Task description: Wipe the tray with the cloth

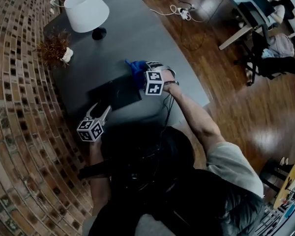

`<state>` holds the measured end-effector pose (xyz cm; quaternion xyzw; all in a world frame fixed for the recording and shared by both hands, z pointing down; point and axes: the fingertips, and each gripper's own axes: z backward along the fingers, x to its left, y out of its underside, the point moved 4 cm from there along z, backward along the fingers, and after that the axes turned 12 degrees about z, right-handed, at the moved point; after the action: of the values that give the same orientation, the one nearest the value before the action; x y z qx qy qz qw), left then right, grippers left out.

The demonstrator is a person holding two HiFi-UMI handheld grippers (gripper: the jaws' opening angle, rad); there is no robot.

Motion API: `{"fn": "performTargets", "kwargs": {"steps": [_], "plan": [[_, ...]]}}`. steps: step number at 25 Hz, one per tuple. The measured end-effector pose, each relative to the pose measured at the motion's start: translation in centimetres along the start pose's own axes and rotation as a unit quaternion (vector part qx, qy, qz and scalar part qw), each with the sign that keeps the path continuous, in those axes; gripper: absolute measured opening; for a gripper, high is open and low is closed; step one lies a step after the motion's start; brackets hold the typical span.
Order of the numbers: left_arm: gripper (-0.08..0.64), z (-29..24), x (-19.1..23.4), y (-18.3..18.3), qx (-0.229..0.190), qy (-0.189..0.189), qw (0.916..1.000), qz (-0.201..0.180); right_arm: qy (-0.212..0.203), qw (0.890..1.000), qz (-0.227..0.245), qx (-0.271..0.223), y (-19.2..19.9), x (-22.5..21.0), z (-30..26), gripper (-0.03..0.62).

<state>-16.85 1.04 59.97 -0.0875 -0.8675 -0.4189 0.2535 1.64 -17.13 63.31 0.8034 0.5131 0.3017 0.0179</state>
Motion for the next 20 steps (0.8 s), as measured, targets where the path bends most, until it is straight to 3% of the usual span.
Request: {"fn": "performTargets", "kwargs": {"steps": [3, 7, 10, 13, 15, 17, 20], "plan": [[0.278, 0.0, -0.1, 0.0, 0.0, 0.005, 0.9999, 0.015, -0.013, 0.997, 0.082, -0.002, -1.9, 2.0, -0.2, 0.169], [0.278, 0.0, -0.2, -0.1, 0.008, -0.003, 0.9999, 0.008, -0.024, 0.993, 0.114, 0.014, -2.5, 5.9, 1.6, 0.169], [0.278, -0.1, -0.2, -0.1, 0.011, 0.001, 0.9999, 0.01, -0.066, 0.985, 0.157, 0.005, -2.8, 11.0, 3.8, 0.169], [0.284, -0.5, -0.5, 0.8, 0.032, 0.004, 0.9995, 0.006, -0.115, 0.983, 0.138, -0.023, -1.6, 13.8, 5.3, 0.169], [0.286, -0.7, -0.8, 1.4, 0.045, -0.001, 0.999, -0.006, -0.084, 0.992, 0.097, 0.001, -0.1, 11.0, 4.8, 0.169], [0.288, -0.8, -1.1, 1.5, 0.045, 0.001, 0.999, -0.005, -0.022, 0.996, 0.079, 0.035, 0.7, 6.3, 3.6, 0.169], [0.288, -0.8, -1.1, 1.7, 0.048, -0.001, 0.9988, -0.005, 0.021, 0.992, 0.121, 0.041, -1.1, 1.6, 1.3, 0.169]]}}
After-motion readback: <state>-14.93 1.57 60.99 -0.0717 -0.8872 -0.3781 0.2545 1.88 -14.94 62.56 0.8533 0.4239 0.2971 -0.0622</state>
